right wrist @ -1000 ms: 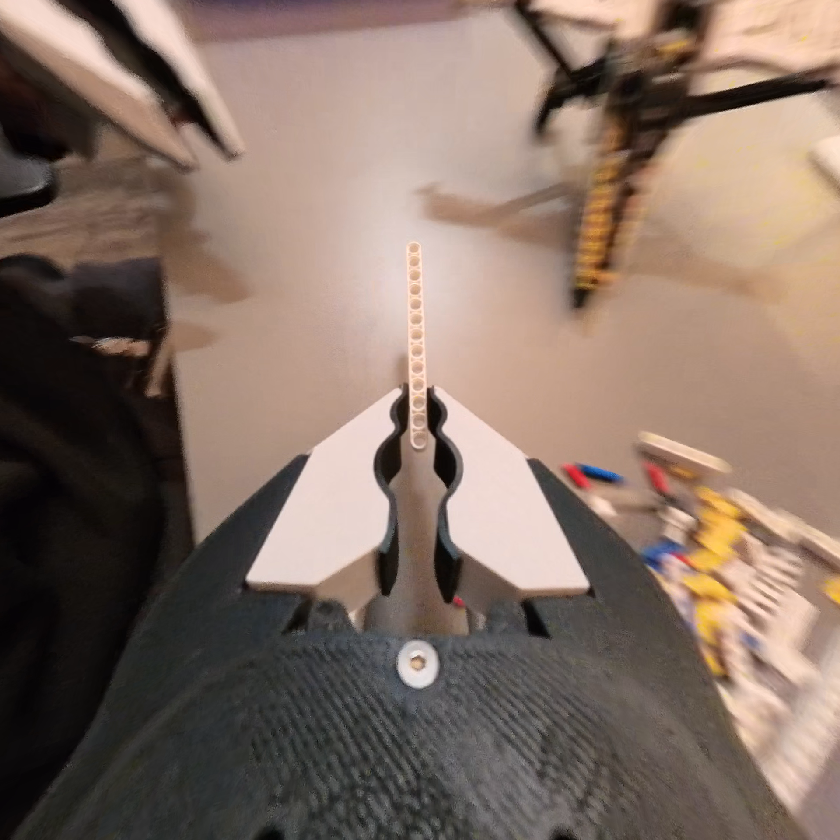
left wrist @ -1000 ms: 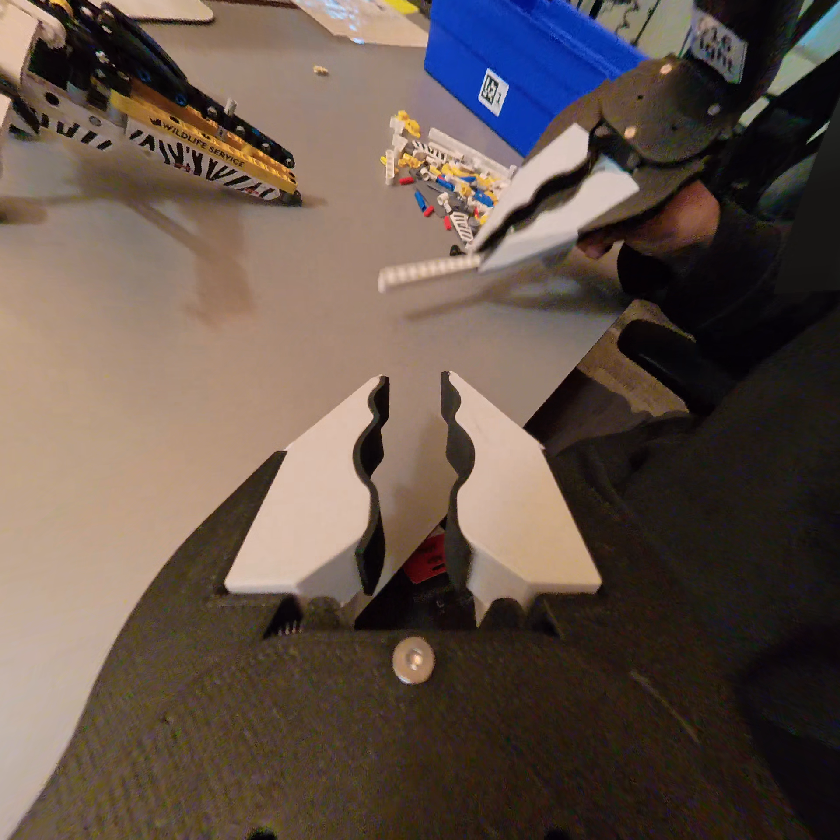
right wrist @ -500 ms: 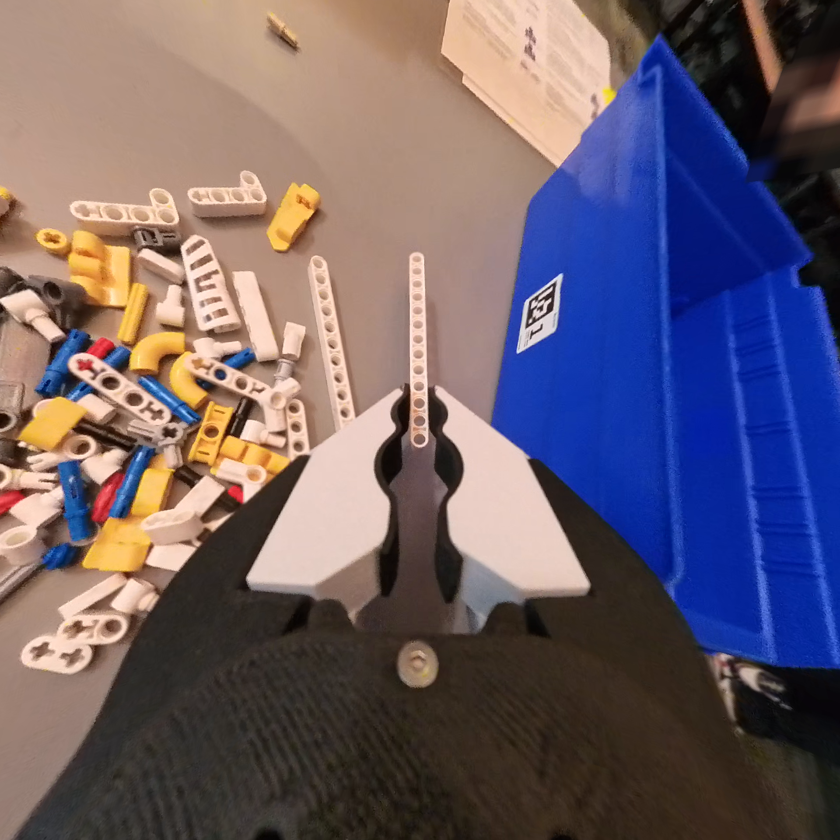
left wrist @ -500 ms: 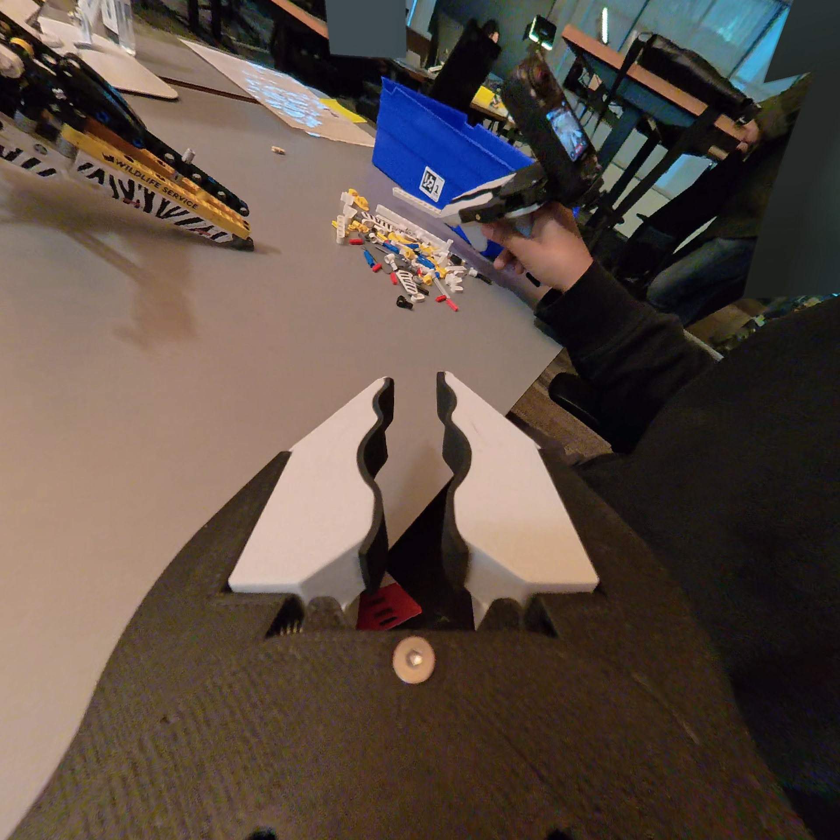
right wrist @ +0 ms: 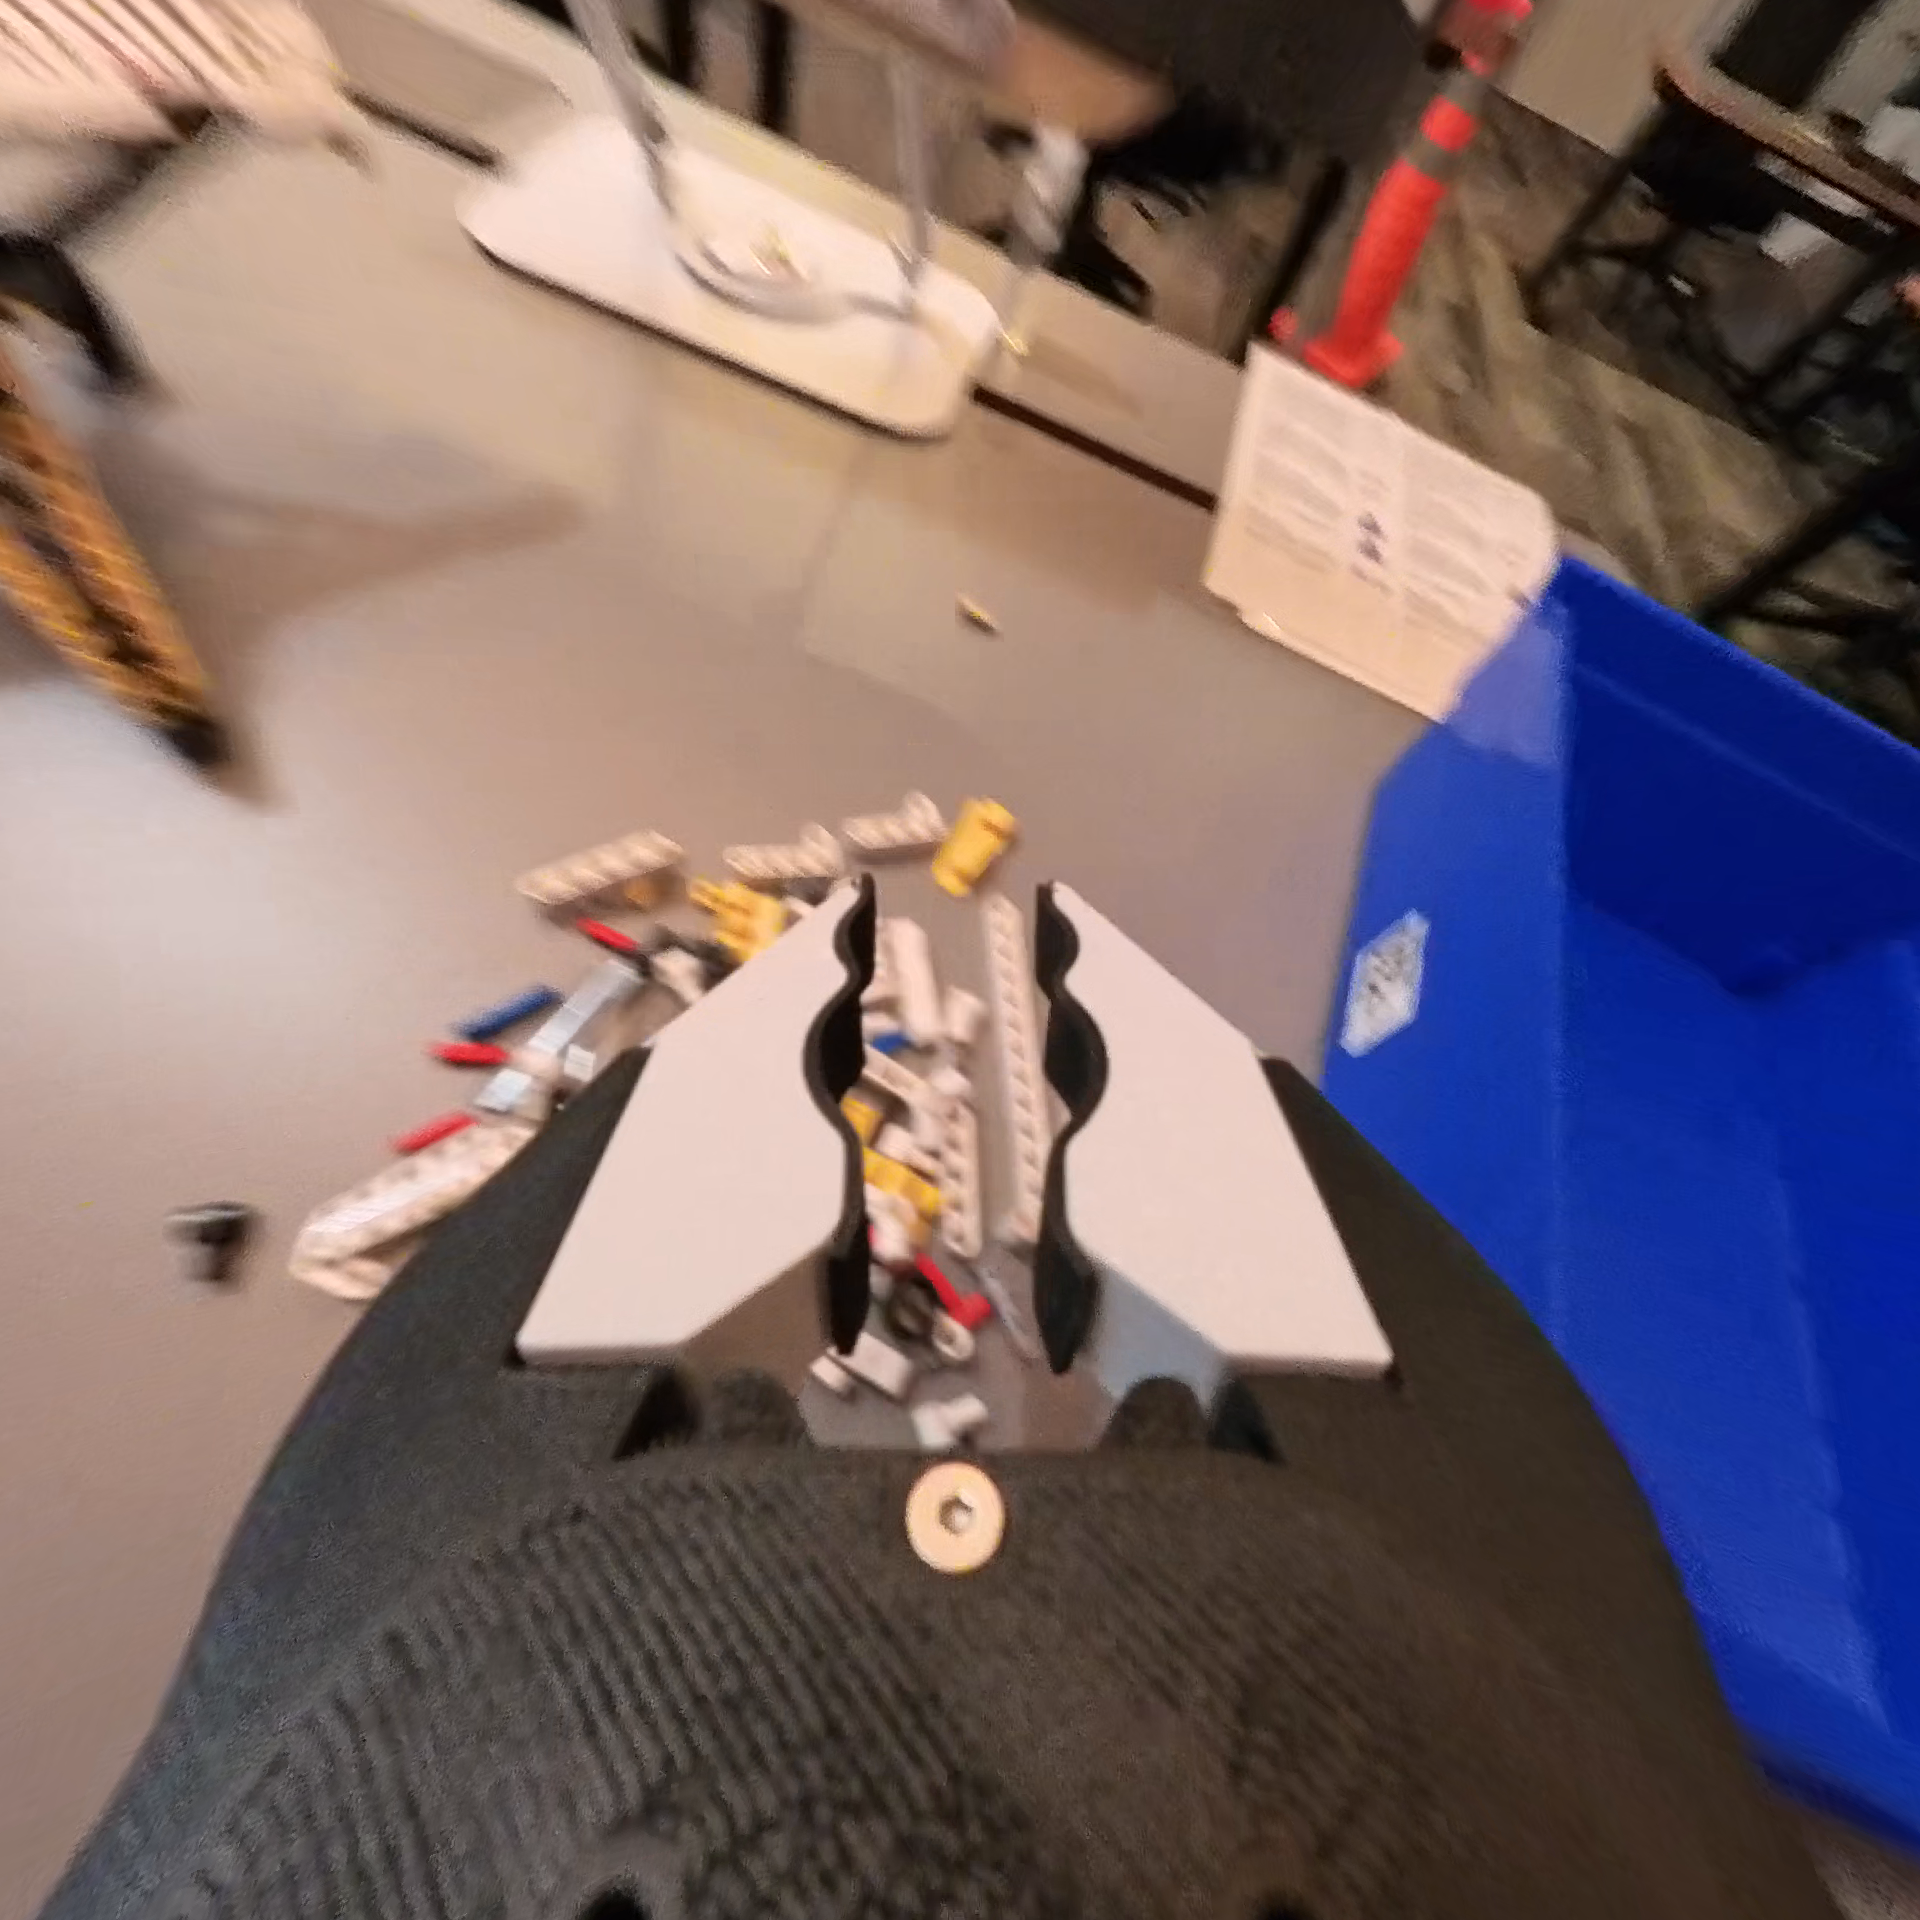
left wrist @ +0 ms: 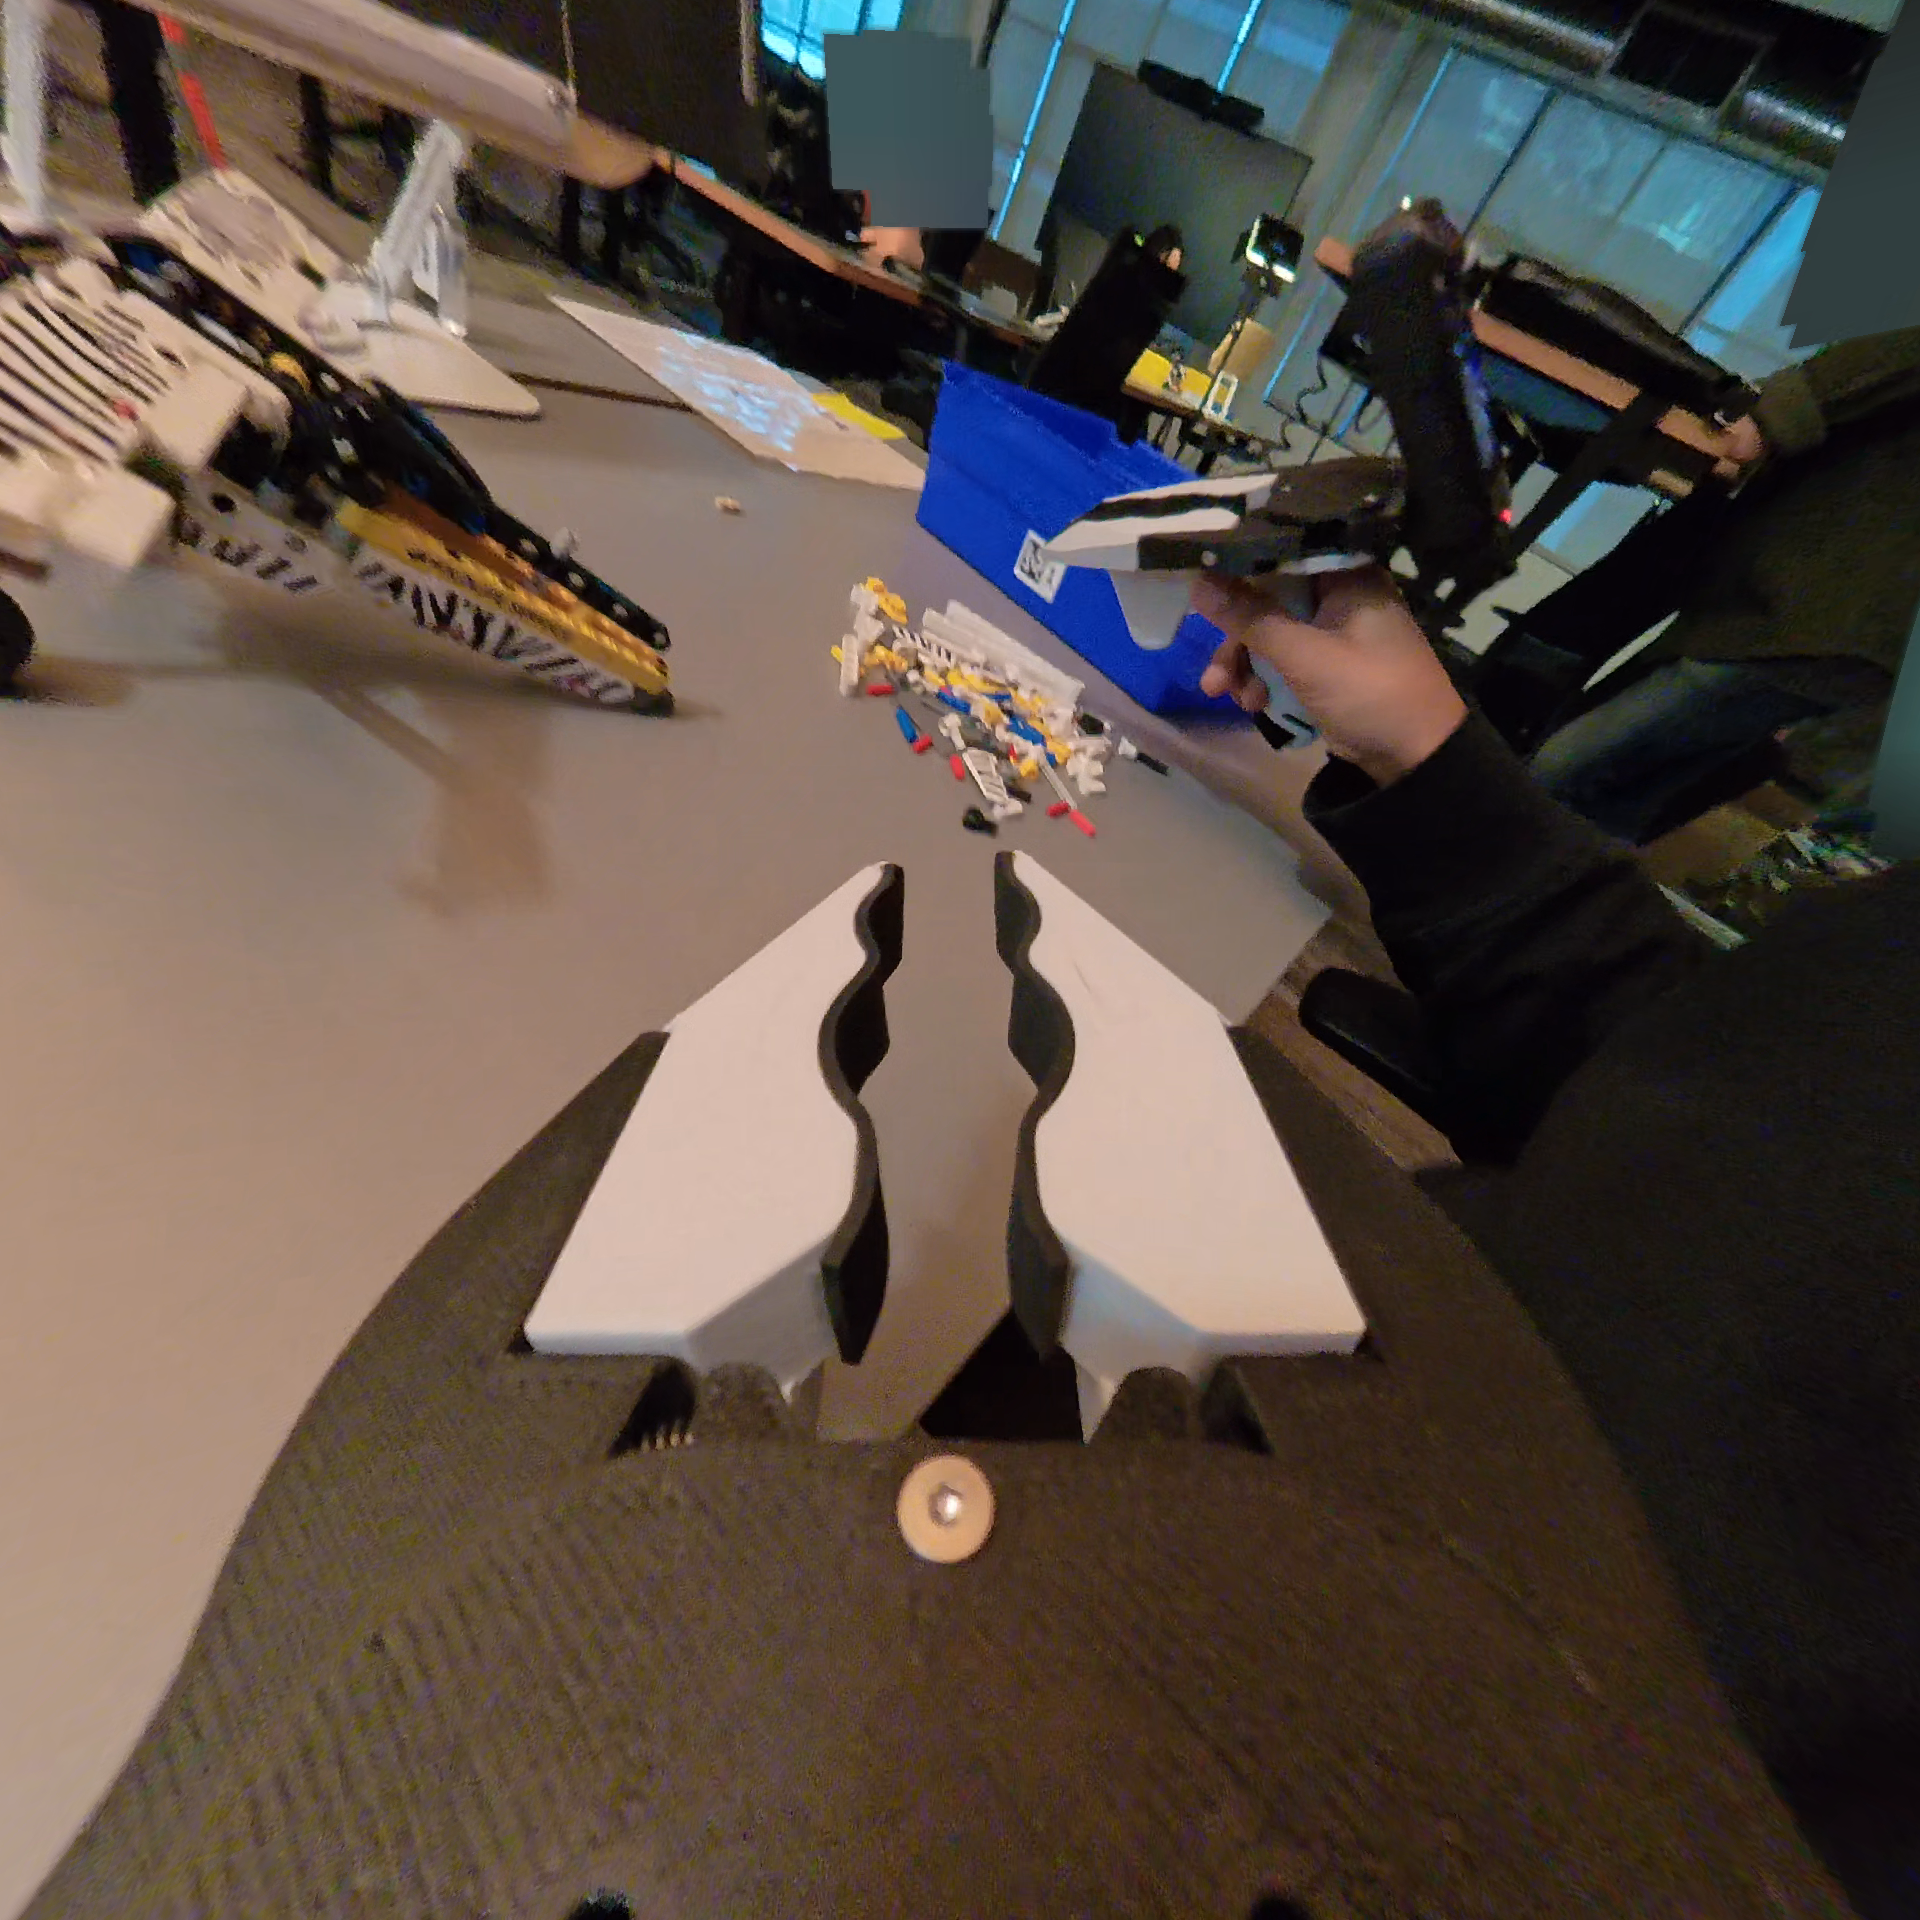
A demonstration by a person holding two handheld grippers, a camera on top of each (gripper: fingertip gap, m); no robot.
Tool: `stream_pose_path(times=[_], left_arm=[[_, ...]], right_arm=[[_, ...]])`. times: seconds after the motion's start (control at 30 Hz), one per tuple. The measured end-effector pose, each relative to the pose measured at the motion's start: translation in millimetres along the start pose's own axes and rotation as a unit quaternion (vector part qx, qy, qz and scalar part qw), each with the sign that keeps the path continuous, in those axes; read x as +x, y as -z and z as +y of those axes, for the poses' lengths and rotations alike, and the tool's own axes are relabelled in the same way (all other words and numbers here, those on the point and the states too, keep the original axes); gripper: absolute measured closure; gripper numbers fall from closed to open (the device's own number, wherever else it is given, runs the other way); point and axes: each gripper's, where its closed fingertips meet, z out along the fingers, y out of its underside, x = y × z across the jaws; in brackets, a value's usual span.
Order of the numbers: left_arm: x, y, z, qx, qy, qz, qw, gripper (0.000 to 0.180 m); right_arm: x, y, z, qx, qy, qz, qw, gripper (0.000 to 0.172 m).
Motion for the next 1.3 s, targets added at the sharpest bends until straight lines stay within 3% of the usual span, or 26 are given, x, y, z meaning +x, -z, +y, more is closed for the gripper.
stream_pose_path(times=[0.2, 0.3, 0.4, 0.47, 0.53, 0.6, 0.73, 0.93, 1.07, 1.17, 1.3], left_arm=[[-41.4, -3.0, -67.8, 0.075, -0.069, -0.103, 0.989, 0.160], [-102.5, 8.0, -111.7, 0.099, -0.121, -0.217, 0.964, 0.158], [-153.5, 16.9, -143.9, 0.156, -0.080, -0.255, 0.951, 0.142], [-159.4, 17.3, -151.8, 0.218, -0.040, -0.210, 0.952, 0.128], [-160.8, 20.1, -147.0, 0.273, -0.011, -0.187, 0.944, 0.124], [-160.3, 21.3, -136.8, 0.312, 0.002, -0.171, 0.935, 0.125], [-169.0, 16.3, -123.1, 0.308, 0.022, -0.172, 0.936, 0.127], [-173.6, 0.0, -114.2, 0.271, 0.061, -0.138, 0.951, 0.128], [-171.1, 0.4, -109.9, 0.266, 0.078, -0.121, 0.953, 0.131], [-172.5, -4.3, -102.3, 0.247, 0.107, -0.104, 0.957, 0.138], [-171.5, -11.0, -95.8, 0.231, 0.164, -0.062, 0.957, 0.140]], right_arm=[[-78.5, 32.1, -106.2, 0.147, -0.052, -0.202, 0.967, 0.131], [-119.2, 63.5, -181.1, 0.228, -0.073, -0.314, 0.919, 0.129], [-161.0, 74.9, -225.0, 0.287, -0.066, -0.409, 0.864, 0.123], [-175.9, 29.9, -219.1, 0.254, -0.042, -0.384, 0.887, 0.122], [-189.2, -16.2, -192.4, 0.189, -0.027, -0.363, 0.912, 0.123], [-203.7, -33.8, -170.5, 0.178, -0.040, -0.382, 0.906, 0.124], [-219.7, -43.1, -148.9, 0.164, -0.077, -0.429, 0.885, 0.124], [-204.7, -72.7, -133.0, 0.161, -0.070, -0.378, 0.909, 0.126], [-194.0, -71.5, -137.8, 0.195, -0.102, -0.380, 0.898, 0.147], [-183.9, -68.7, -142.4, 0.221, -0.130, -0.379, 0.889, 0.147], [-186.1, -75.6, -135.4, 0.203, -0.123, -0.381, 0.894, 0.143]])
